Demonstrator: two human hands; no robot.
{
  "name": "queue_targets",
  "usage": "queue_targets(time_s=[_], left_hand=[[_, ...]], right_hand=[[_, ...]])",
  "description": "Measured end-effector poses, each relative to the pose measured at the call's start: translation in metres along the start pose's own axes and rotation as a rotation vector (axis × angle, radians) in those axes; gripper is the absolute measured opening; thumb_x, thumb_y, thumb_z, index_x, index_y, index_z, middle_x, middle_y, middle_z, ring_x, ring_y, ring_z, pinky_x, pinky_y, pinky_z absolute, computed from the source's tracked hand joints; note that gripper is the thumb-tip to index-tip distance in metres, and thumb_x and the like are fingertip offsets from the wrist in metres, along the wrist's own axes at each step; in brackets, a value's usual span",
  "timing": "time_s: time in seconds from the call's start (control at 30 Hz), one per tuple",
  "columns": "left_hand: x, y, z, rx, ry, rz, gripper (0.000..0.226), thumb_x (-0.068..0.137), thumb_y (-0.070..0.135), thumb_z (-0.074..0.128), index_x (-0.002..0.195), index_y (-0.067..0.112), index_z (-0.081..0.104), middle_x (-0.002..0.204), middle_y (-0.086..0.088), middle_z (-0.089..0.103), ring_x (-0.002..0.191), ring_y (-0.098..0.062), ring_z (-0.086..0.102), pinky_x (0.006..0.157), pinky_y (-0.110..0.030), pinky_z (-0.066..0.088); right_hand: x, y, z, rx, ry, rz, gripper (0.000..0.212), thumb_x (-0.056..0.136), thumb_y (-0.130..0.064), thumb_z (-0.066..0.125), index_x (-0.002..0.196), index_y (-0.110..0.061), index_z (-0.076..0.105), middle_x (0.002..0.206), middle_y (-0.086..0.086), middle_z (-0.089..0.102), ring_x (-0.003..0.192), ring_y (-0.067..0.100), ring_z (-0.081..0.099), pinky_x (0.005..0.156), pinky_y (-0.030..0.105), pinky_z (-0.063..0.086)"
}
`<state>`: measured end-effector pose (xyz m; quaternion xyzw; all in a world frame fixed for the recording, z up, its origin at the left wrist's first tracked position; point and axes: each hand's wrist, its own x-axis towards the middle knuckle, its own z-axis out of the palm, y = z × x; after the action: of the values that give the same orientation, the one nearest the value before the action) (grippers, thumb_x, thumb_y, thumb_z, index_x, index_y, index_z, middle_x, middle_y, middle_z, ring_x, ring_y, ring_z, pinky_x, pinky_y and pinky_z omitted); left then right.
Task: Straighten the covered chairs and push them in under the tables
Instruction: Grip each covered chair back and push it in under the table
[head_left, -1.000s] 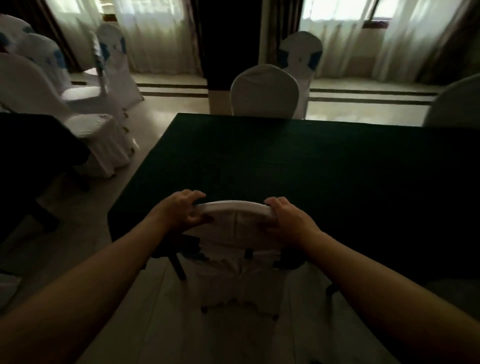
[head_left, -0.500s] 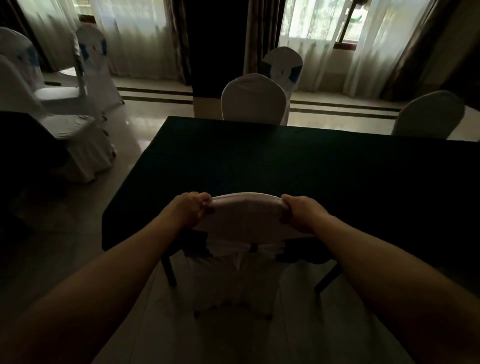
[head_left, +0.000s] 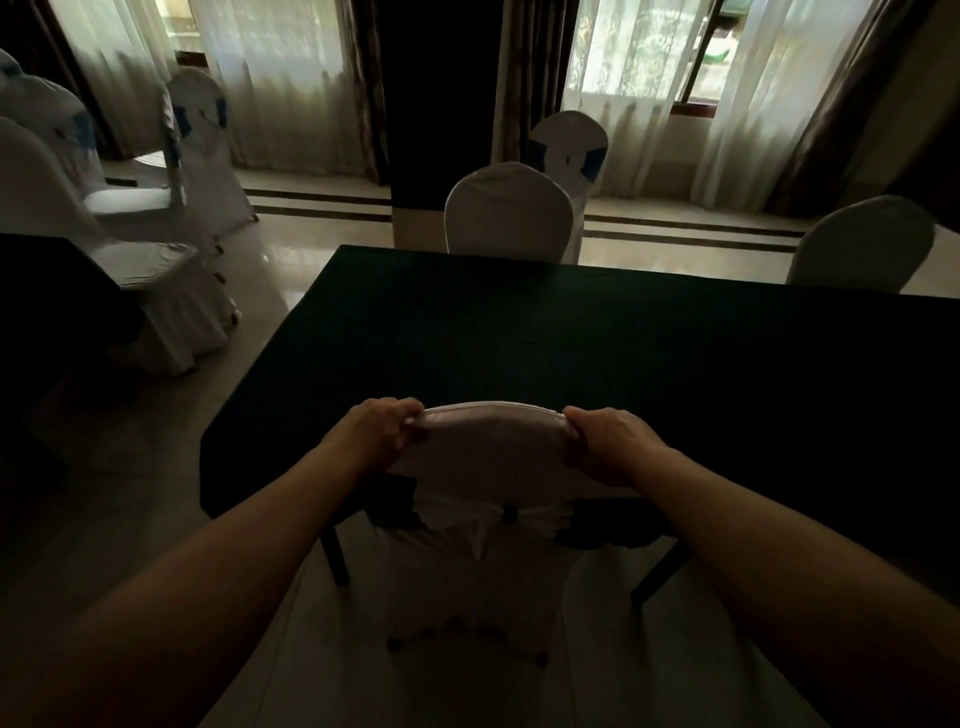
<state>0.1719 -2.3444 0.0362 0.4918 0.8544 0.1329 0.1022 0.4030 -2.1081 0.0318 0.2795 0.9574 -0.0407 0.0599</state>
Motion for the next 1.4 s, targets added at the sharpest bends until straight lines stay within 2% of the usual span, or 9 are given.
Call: queue_targets(time_s=[0.2, 0.43, 0.67, 0.97, 1.07, 1.17, 1.2, 1.3, 1.4], left_hand=[[0.001, 0.015, 0.002, 0.011, 0.004, 0.024, 0.028, 0.094, 0.039, 0.053, 0.121, 0.03, 0.054, 0.11, -0.004, 0.059, 0.09, -0.019, 0.058, 0.078, -0.037, 0.052], [0.006, 0.033, 0.008, 0.034, 0.003, 0.029, 0.031, 0.095, 0.038, 0.053, 0.124, 0.029, 0.052, 0.112, -0.004, 0.058, 0.091, -0.019, 0.057, 0.079, -0.037, 0.053], [0.01, 0.047, 0.012, 0.026, -0.01, 0.039, 0.032, 0.094, 0.04, 0.053, 0.124, 0.028, 0.053, 0.112, -0.005, 0.06, 0.091, -0.02, 0.059, 0.078, -0.036, 0.053], [0.011, 0.054, 0.015, 0.047, -0.01, 0.048, 0.032, 0.095, 0.039, 0.053, 0.124, 0.026, 0.053, 0.114, -0.005, 0.059, 0.094, -0.02, 0.059, 0.08, -0.036, 0.051], [0.013, 0.049, 0.016, 0.025, -0.015, 0.069, 0.031, 0.092, 0.041, 0.057, 0.121, 0.028, 0.055, 0.112, -0.002, 0.059, 0.094, -0.017, 0.056, 0.078, -0.032, 0.048], [0.014, 0.042, 0.018, 0.028, -0.025, 0.039, 0.037, 0.085, 0.042, 0.066, 0.118, 0.033, 0.053, 0.11, 0.003, 0.056, 0.092, -0.013, 0.054, 0.076, -0.029, 0.045], [0.016, 0.041, 0.018, 0.034, -0.038, 0.008, 0.04, 0.082, 0.041, 0.07, 0.117, 0.033, 0.053, 0.11, 0.004, 0.055, 0.092, -0.012, 0.053, 0.076, -0.028, 0.044], [0.02, 0.036, 0.019, 0.078, -0.094, -0.047, 0.041, 0.081, 0.039, 0.072, 0.117, 0.03, 0.054, 0.112, 0.002, 0.056, 0.091, -0.012, 0.051, 0.077, -0.029, 0.042], [0.019, 0.033, 0.019, 0.084, -0.098, -0.025, 0.037, 0.085, 0.038, 0.068, 0.118, 0.028, 0.054, 0.112, 0.0, 0.055, 0.092, -0.014, 0.052, 0.078, -0.03, 0.043]], right_hand=[[-0.006, 0.016, 0.002, 0.01, 0.002, -0.001, 0.038, 0.074, -0.045, 0.071, 0.09, -0.047, 0.036, 0.075, -0.012, 0.048, 0.067, 0.013, 0.049, 0.054, 0.031, 0.038], [-0.012, 0.033, 0.002, 0.017, 0.007, -0.006, 0.037, 0.073, -0.044, 0.07, 0.087, -0.048, 0.036, 0.072, -0.014, 0.045, 0.068, 0.014, 0.049, 0.058, 0.033, 0.04], [-0.015, 0.049, 0.002, 0.0, -0.006, 0.008, 0.038, 0.071, -0.045, 0.072, 0.091, -0.047, 0.039, 0.071, -0.016, 0.044, 0.063, 0.01, 0.046, 0.056, 0.031, 0.038], [-0.021, 0.06, -0.002, 0.029, -0.022, 0.009, 0.041, 0.072, -0.046, 0.074, 0.088, -0.051, 0.037, 0.079, -0.012, 0.054, 0.067, 0.009, 0.05, 0.054, 0.029, 0.038], [-0.025, 0.065, -0.003, 0.176, -0.066, 0.068, 0.048, 0.064, -0.049, 0.079, 0.09, -0.056, 0.039, 0.084, -0.014, 0.054, 0.075, 0.007, 0.052, 0.059, 0.032, 0.043], [-0.03, 0.07, -0.002, 0.205, -0.069, 0.148, 0.062, 0.051, -0.057, 0.081, 0.096, -0.056, 0.038, 0.092, -0.015, 0.048, 0.08, 0.007, 0.049, 0.064, 0.033, 0.046], [-0.031, 0.072, -0.001, 0.194, -0.07, 0.169, 0.061, 0.052, -0.055, 0.081, 0.096, -0.056, 0.039, 0.093, -0.015, 0.048, 0.08, 0.007, 0.048, 0.063, 0.032, 0.045], [-0.032, 0.079, 0.003, 0.187, -0.06, 0.185, 0.039, 0.066, -0.04, 0.08, 0.084, -0.051, 0.047, 0.09, -0.01, 0.057, 0.074, 0.006, 0.051, 0.057, 0.028, 0.041], [-0.035, 0.078, 0.003, 0.186, -0.045, 0.177, 0.037, 0.07, -0.033, 0.08, 0.084, -0.05, 0.05, 0.083, -0.012, 0.054, 0.074, 0.008, 0.052, 0.057, 0.029, 0.042]])
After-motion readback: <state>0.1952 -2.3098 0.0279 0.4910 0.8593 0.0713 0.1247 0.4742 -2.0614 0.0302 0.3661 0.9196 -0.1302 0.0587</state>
